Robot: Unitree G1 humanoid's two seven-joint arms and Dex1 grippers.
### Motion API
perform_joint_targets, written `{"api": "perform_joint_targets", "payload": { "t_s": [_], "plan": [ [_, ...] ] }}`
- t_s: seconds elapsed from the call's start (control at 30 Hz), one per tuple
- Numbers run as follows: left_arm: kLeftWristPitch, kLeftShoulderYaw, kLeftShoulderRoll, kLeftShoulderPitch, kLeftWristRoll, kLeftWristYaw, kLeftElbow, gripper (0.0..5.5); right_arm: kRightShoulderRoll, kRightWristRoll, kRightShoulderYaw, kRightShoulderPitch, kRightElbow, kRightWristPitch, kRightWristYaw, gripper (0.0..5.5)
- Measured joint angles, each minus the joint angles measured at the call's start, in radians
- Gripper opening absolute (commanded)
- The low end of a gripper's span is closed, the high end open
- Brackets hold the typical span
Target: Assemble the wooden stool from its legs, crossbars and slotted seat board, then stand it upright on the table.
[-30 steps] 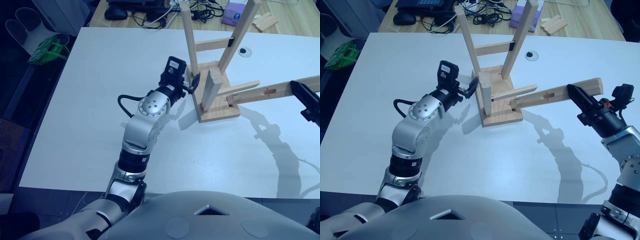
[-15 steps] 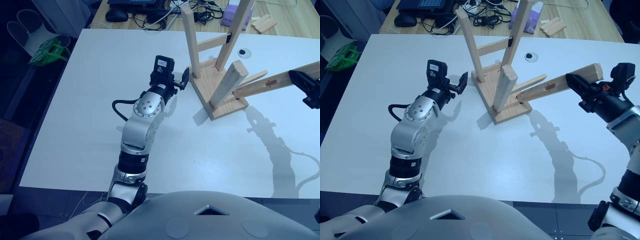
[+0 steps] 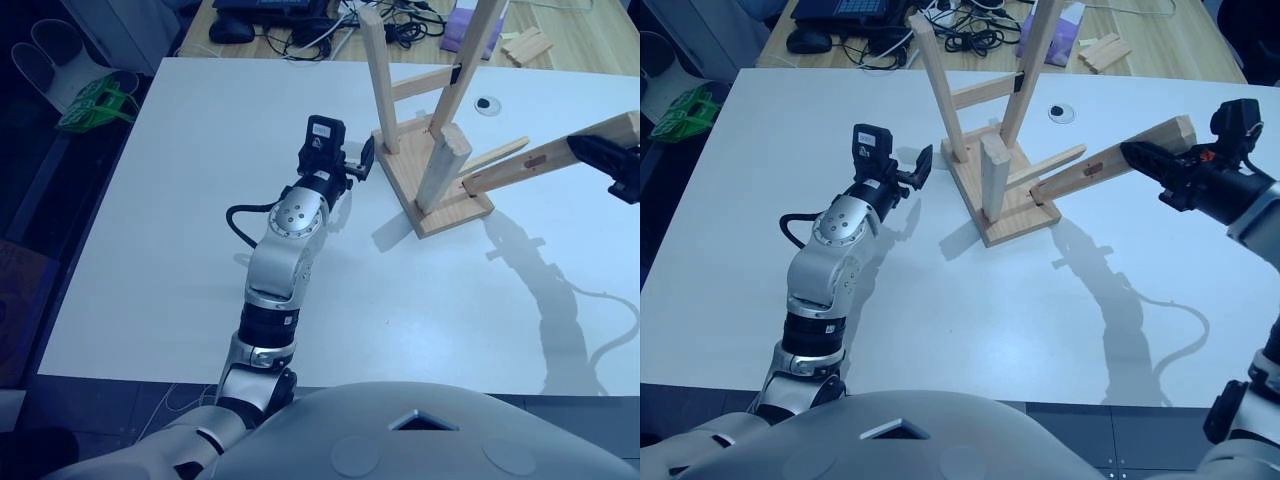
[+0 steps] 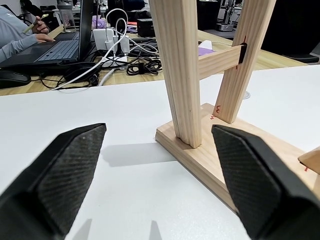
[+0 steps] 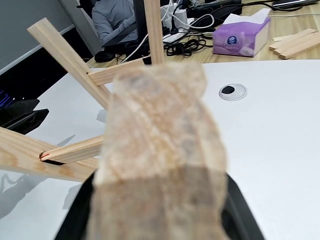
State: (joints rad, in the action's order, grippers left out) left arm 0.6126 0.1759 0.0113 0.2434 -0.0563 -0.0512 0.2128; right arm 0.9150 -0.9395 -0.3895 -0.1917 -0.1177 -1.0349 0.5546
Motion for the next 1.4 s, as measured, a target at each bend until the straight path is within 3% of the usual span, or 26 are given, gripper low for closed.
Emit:
{"api": "perform_joint_targets", "payload": {
  "t_s": [0.3, 0.67, 1.03, 1.4],
  "plan": [
    [-0.009, 0.001, 0.004, 0.000, 0.000, -0.004, -0.009, 3.91, 0.037, 0.064, 0.031, -0.017, 0.087, 0.043, 0.151, 1.02],
    [-0.017, 0.002, 0.002, 0.000, 0.004, -0.016, -0.029, 3.91, -0.016, 0.103, 0.086, -0.098, 0.033, -0.029, 0.000, 1.02],
    [-0.020, 0.006, -0.003, -0.001, 0.006, -0.030, -0.042, 3.91, -0.117, 0.088, 0.004, -0.210, 0.138, -0.210, -0.125, 1.02],
    [-0.053, 0.015, -0.004, -0.001, 0.017, -0.032, -0.068, 3.91, -0.105, 0.146, 0.075, -0.348, 0.156, -0.291, -0.132, 1.02]
  ]
}}
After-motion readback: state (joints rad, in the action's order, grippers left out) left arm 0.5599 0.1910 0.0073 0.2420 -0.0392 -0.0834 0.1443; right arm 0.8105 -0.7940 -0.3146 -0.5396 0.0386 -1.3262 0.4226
